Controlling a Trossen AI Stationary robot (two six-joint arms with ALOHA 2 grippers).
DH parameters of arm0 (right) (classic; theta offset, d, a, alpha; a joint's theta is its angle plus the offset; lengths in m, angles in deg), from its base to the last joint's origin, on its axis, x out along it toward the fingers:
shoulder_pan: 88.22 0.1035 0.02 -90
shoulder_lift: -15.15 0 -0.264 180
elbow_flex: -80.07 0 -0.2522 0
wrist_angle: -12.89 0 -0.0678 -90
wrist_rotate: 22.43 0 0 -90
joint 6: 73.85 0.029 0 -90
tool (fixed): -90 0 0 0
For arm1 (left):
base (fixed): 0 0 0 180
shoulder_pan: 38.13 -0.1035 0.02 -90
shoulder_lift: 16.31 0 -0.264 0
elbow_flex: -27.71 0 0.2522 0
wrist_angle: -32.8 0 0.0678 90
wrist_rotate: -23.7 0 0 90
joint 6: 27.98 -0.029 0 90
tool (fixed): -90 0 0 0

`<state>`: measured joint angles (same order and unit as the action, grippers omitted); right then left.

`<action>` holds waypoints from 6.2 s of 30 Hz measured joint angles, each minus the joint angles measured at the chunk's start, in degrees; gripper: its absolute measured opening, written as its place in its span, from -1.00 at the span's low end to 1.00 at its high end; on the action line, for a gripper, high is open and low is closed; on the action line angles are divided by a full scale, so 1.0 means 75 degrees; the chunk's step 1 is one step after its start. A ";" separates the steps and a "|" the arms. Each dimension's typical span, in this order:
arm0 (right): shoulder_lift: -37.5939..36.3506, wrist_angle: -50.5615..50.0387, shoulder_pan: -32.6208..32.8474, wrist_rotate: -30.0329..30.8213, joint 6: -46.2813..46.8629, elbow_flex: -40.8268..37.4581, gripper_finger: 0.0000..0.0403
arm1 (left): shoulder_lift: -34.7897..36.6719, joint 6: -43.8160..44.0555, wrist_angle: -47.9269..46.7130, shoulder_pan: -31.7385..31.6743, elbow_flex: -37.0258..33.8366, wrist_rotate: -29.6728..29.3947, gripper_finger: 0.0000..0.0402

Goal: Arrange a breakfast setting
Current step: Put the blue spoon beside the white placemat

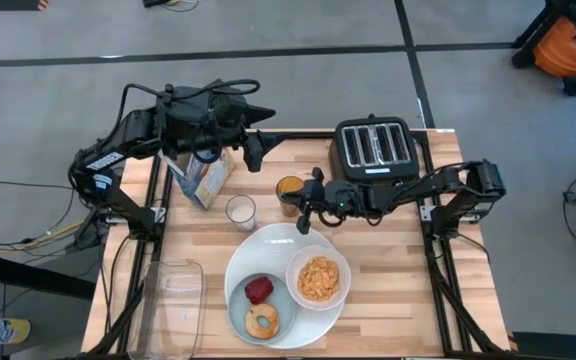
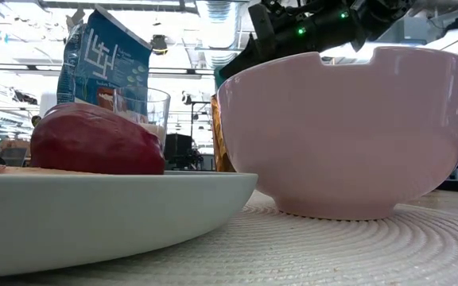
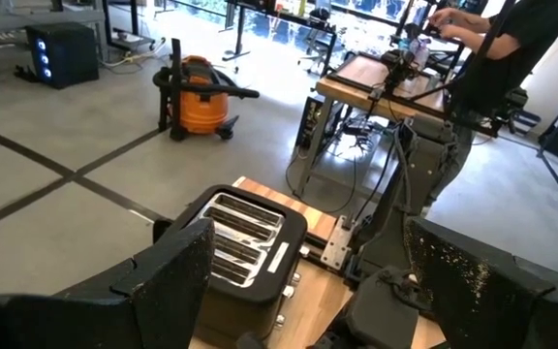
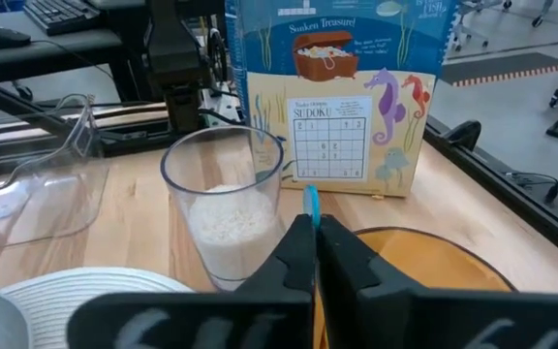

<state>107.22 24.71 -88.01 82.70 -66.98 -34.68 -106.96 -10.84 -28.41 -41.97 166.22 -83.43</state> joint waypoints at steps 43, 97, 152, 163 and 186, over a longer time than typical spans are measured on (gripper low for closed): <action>-0.4851 -0.1884 -0.0116 0.0171 -0.0576 -0.0003 -0.93 | -0.0003 0.0090 -0.0288 -0.0003 0.0000 -0.0023 0.61; -0.7591 -0.5958 0.5008 0.1390 0.9834 -0.3244 -0.92 | -0.0003 0.0154 -0.0568 -0.0003 0.0000 -0.0023 0.61; -0.7577 -0.2077 0.4494 0.2004 1.2331 -0.6786 -0.92 | -0.0184 0.0233 -0.0569 -0.0003 0.0000 0.0003 0.61; -0.6963 -0.2066 0.4494 0.2419 1.2773 -0.6627 -0.92 | -0.0184 0.0233 -0.0565 -0.0003 -0.0003 0.0005 0.61; -0.5082 -0.1593 0.4494 0.2373 1.4122 -0.6602 -0.91 | -0.0181 0.0145 -0.0565 -0.0274 -0.0003 -0.0020 0.61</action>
<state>69.10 12.76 -54.31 100.50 38.94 -84.20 -108.32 -9.75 -32.65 -44.02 166.20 -83.58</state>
